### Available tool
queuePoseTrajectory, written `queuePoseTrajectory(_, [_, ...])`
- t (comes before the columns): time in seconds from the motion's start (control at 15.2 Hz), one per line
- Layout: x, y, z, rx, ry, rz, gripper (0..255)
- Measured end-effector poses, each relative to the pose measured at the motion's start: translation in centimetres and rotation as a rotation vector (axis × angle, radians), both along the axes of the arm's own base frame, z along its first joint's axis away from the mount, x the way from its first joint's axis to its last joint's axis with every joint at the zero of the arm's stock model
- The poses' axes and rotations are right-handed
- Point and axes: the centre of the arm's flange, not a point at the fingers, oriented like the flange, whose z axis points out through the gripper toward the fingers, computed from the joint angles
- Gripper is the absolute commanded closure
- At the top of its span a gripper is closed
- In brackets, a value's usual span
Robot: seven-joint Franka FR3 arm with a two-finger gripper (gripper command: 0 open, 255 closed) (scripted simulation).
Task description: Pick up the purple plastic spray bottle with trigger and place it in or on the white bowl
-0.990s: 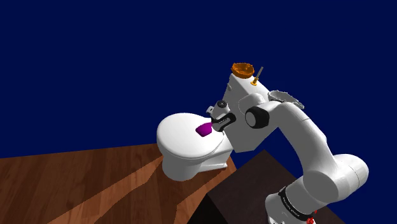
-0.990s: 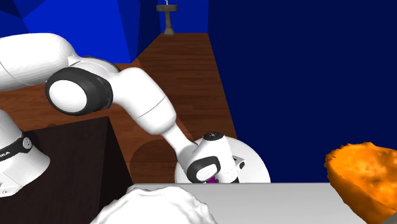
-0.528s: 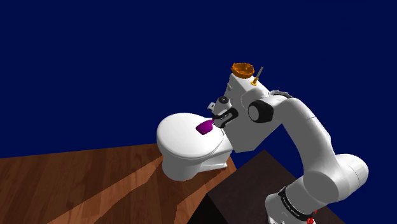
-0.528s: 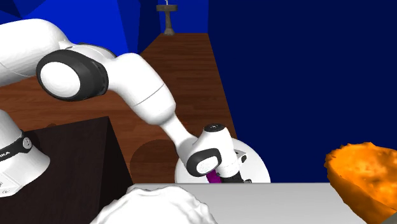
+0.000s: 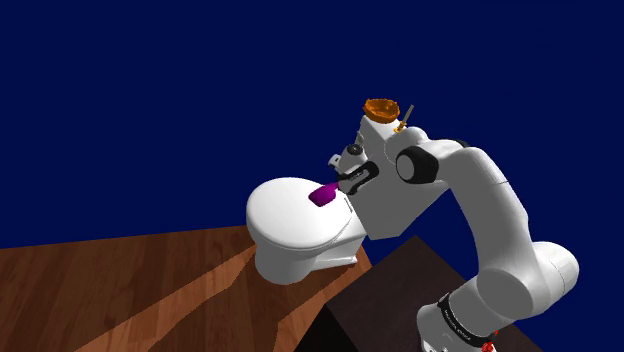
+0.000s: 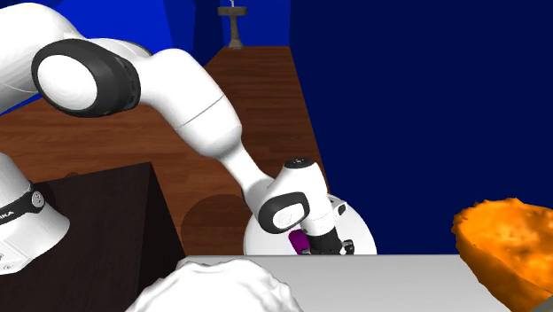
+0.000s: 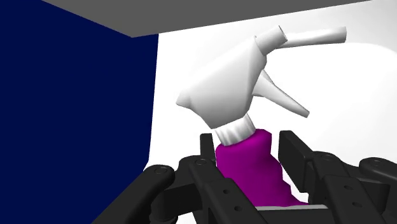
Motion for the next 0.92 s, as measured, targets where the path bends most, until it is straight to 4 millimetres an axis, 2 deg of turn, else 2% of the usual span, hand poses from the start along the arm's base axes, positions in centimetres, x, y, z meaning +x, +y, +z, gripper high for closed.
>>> queuePoseTrajectory(0.92, [0.0, 0.0, 7.5, 0.0, 0.0, 0.0, 255])
